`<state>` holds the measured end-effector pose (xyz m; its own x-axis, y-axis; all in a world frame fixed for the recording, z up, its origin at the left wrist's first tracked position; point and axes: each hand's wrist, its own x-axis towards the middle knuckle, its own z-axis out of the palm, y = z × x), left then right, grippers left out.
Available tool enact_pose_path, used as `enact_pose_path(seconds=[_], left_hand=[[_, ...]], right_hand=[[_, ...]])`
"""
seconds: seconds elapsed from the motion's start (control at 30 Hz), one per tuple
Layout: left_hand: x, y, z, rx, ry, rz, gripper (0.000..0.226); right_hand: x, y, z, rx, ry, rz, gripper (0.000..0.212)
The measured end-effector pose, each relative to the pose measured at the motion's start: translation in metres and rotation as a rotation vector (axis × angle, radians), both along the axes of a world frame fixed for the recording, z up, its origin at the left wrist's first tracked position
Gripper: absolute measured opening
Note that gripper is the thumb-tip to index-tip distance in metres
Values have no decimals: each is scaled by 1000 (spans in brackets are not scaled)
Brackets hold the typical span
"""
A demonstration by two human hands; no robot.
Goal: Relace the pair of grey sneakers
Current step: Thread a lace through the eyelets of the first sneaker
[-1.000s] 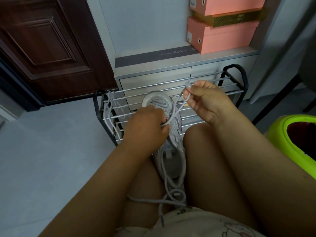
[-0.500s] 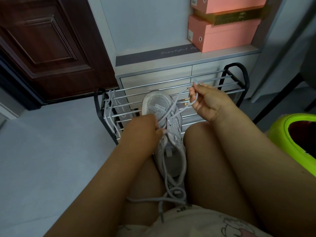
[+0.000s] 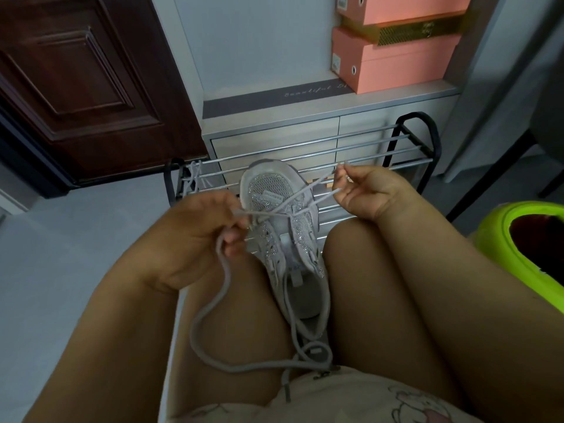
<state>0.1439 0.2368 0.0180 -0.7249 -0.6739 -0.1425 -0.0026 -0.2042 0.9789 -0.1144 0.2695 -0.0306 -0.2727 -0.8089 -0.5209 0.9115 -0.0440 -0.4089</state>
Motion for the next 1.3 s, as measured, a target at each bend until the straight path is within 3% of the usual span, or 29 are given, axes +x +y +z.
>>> enact_pose_path(seconds=[0.13,0.23,0.3,0.4,0.47,0.6,0.73,0.83,0.93,1.0,1.03,1.13,1.23,1.3], left_hand=[[19,-10,14,106,260,41,9],[23,-6,12,105,269,-82,18],[22,-2,6,80,120,-182,19],[19,6,0,-140,-326,-318,18],[9,8,-6,-306,-526,-252,24],[-22,8,-23,-550,-648,123,28],[-38,13,-29,-806,-799,91,37],[-42,15,-30,-919,-885,49,35],[-40,16,-28,-804,-801,36,29],[-37,13,-24,-554,-656,77,26],[-34,12,-21,-414,-580,86,26],[-26,8,-16,-129,-401,58,18],[-20,7,-12,33,-244,76,10],[-18,7,-7,135,-110,90,14]], right_hand=[[8,-2,0,-30,-1,12,14],[11,-2,3,-28,86,29,18],[10,-1,4,-16,136,7,19],[9,0,4,2,222,-30,20],[11,0,5,10,284,-19,21],[14,1,6,19,367,4,20],[13,1,4,23,402,15,16],[12,4,5,63,539,95,16],[15,9,9,214,971,152,15],[18,17,19,289,1312,137,14],[21,22,26,256,1386,172,13],[40,47,51,43,1449,606,14],[68,67,58,-41,1709,1161,17],[87,73,51,-45,1793,1363,21]])
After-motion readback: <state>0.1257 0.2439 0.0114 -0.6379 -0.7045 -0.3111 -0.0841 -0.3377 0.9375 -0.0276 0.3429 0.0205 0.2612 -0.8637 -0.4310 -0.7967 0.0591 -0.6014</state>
